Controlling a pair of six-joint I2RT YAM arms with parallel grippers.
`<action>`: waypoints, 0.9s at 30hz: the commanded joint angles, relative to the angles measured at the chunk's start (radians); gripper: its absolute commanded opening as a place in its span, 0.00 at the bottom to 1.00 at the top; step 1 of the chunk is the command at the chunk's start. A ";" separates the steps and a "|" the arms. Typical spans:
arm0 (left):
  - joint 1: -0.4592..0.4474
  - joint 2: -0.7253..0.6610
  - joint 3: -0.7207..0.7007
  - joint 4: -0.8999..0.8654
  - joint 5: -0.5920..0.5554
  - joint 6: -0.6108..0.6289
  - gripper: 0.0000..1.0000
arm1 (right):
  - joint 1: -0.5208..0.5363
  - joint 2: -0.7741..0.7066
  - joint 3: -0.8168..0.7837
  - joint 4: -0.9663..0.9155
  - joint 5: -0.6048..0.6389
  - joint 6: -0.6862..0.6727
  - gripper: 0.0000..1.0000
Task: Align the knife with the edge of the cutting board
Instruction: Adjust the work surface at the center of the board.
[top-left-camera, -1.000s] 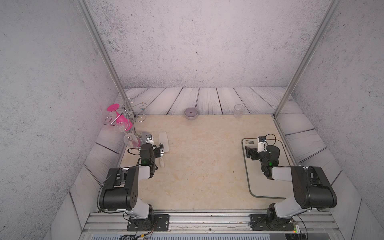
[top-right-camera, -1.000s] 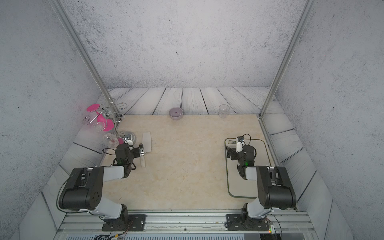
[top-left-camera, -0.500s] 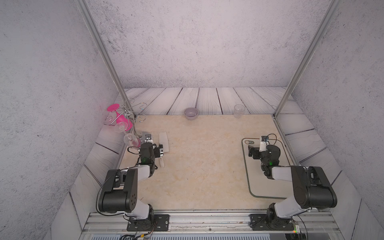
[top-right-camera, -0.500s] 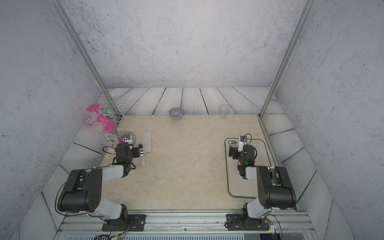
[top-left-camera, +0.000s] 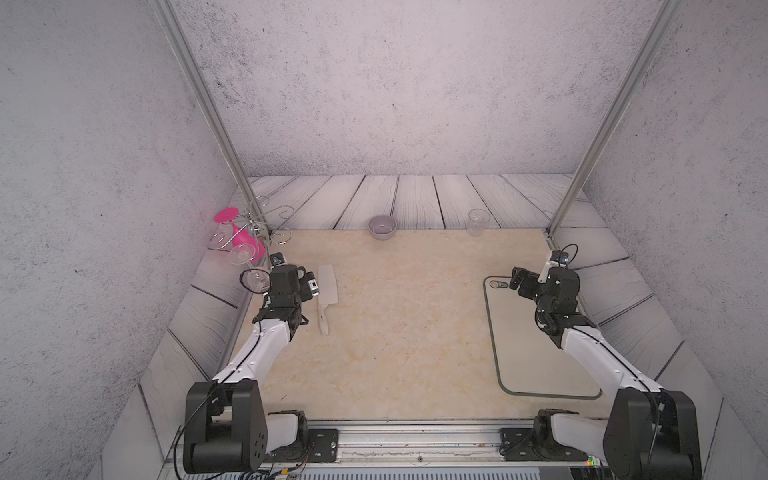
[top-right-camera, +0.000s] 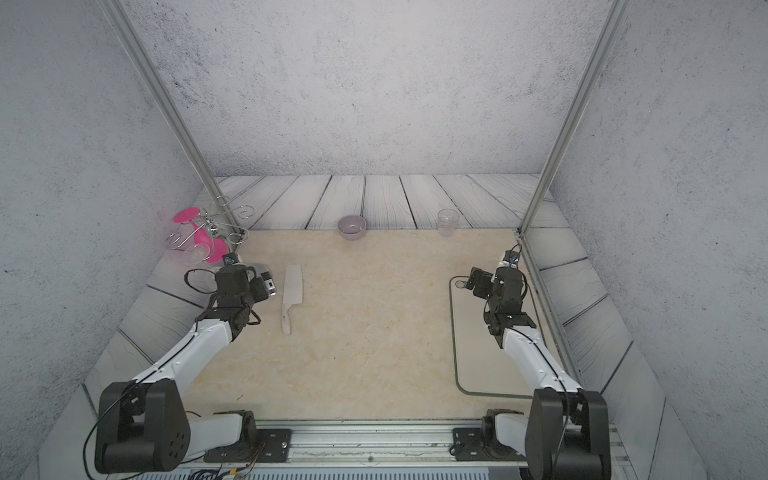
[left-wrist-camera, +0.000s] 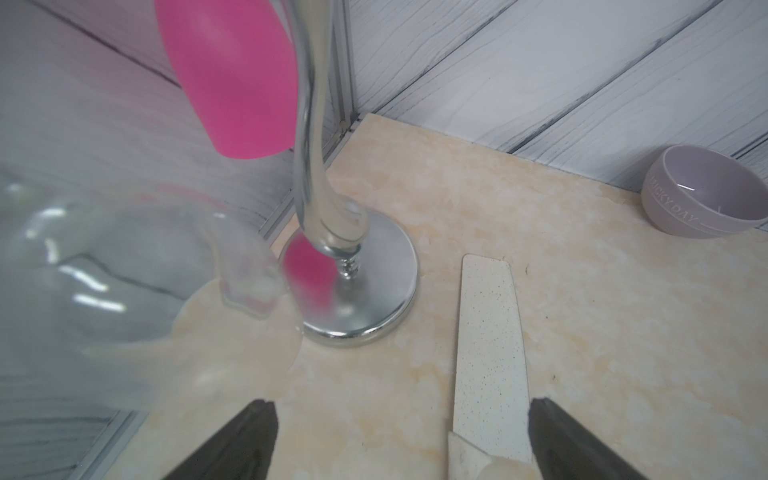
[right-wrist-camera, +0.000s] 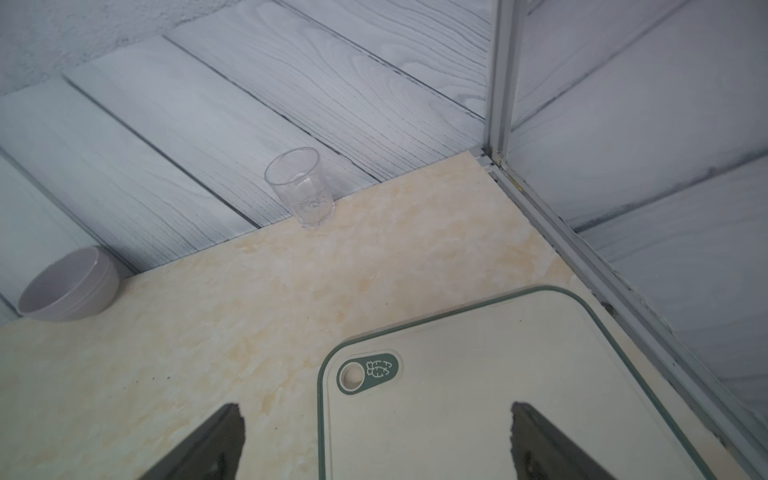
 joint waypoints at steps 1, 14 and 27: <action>0.002 -0.041 0.051 -0.230 -0.118 -0.230 1.00 | -0.002 -0.010 0.059 -0.251 0.173 0.247 0.99; -0.098 -0.046 0.114 -0.459 0.073 -0.308 1.00 | 0.002 0.284 0.299 -0.433 -0.133 0.082 0.99; -0.394 -0.099 0.132 -0.538 0.098 -0.272 1.00 | 0.109 0.798 0.786 -0.725 -0.149 0.071 0.99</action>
